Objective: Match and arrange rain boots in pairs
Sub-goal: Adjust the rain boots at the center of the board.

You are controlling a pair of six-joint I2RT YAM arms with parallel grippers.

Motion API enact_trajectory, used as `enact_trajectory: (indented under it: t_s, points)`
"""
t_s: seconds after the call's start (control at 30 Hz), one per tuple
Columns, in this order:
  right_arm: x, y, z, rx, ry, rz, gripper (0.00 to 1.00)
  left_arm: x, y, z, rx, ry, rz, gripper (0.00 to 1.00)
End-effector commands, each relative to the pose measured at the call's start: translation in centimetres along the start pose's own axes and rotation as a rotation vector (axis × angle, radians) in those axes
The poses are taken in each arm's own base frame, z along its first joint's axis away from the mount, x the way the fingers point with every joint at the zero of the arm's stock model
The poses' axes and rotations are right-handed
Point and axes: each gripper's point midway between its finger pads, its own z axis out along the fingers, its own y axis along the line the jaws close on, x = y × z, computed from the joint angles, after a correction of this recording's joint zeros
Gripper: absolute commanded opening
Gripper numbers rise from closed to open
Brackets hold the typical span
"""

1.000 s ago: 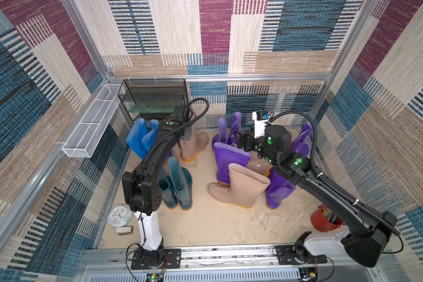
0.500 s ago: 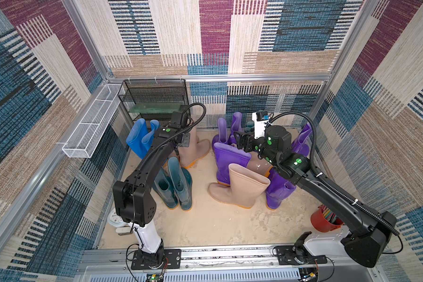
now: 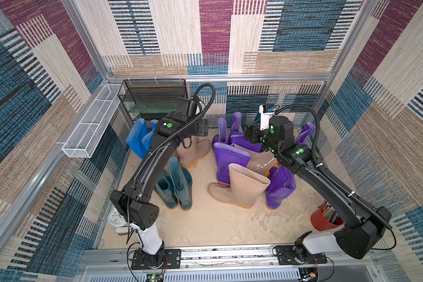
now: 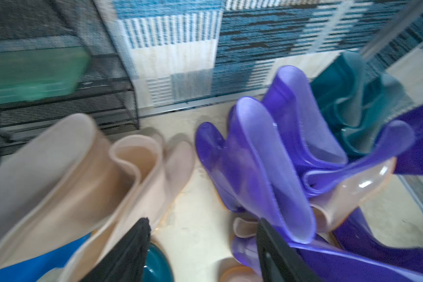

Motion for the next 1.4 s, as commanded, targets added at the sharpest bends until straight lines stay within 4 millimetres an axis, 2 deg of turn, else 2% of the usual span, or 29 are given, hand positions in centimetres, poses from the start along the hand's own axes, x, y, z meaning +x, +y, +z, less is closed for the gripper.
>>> enact_trajectory:
  t_s: [0.0, 0.13, 0.2, 0.27, 0.3, 0.33, 0.43, 0.5, 0.63, 0.73, 0.9, 0.97, 1.1, 1.23, 1.27, 1.3, 1.37]
  points:
    - [0.2, -0.5, 0.4, -0.004, 0.016, 0.013, 0.88, 2.3, -3.5, 2.3, 0.078, 0.098, -0.013, 0.76]
    - [1.2, -0.9, 0.9, 0.002, 0.048, 0.008, 0.91, 4.0, -5.1, 6.0, 0.088, 0.165, -0.033, 0.83]
    - [1.5, -1.3, 1.0, 0.016, 0.06, 0.008, 0.91, 4.9, -4.9, 7.7, 0.046, 0.19, -0.022, 0.83]
    - [1.8, -1.7, 0.9, 0.023, 0.067, 0.012, 0.91, 5.7, -4.5, 8.9, 0.011, 0.214, -0.018, 0.78]
    - [1.8, -1.8, 0.8, 0.025, 0.066, 0.012, 0.91, 6.0, -4.0, 9.3, -0.019, 0.219, -0.018, 0.73]
    - [1.8, -1.9, 0.7, 0.027, 0.066, 0.014, 0.91, 6.1, -3.8, 9.6, -0.031, 0.221, -0.015, 0.61]
    - [1.7, -2.2, 0.7, 0.03, 0.061, 0.019, 0.91, 5.3, -3.2, 10.3, -0.065, 0.185, 0.025, 0.17]
    - [1.6, -2.4, 0.9, 0.032, 0.062, 0.02, 0.91, 4.1, -2.2, 10.8, -0.114, 0.148, 0.067, 0.0]
    - [1.6, -2.4, 1.5, 0.033, 0.074, 0.015, 0.91, 1.9, -0.1, 12.2, -0.168, 0.113, 0.132, 0.0]
    - [1.7, -2.4, 1.7, 0.032, 0.082, 0.013, 0.9, 0.7, 1.7, 12.4, -0.243, 0.092, 0.194, 0.0]
    - [1.6, -2.2, 1.6, 0.019, 0.082, 0.017, 0.9, 0.7, 4.5, 12.9, -0.298, 0.11, 0.232, 0.0]
    - [1.7, -2.0, 1.6, 0.009, 0.084, 0.02, 0.9, 1.1, 4.7, 12.9, -0.285, 0.121, 0.216, 0.0]
    - [1.8, -1.5, 1.9, -0.005, 0.092, 0.02, 0.91, 2.3, 3.4, 12.8, -0.203, 0.153, 0.17, 0.0]
    - [1.6, -0.9, 2.6, -0.014, 0.095, 0.012, 0.93, 3.1, 3.8, 11.5, -0.222, 0.177, 0.149, 0.0]
    - [1.5, -0.7, 2.9, -0.015, 0.097, 0.008, 0.93, 3.0, 3.8, 11.2, -0.22, 0.175, 0.15, 0.05]
    - [1.7, -0.5, 3.6, -0.015, 0.109, 0.001, 0.93, 3.0, 3.7, 10.9, -0.213, 0.174, 0.15, 0.16]
    - [1.4, 0.1, 4.8, -0.015, 0.11, -0.008, 0.94, 2.8, 3.1, 10.2, -0.18, 0.171, 0.135, 0.5]
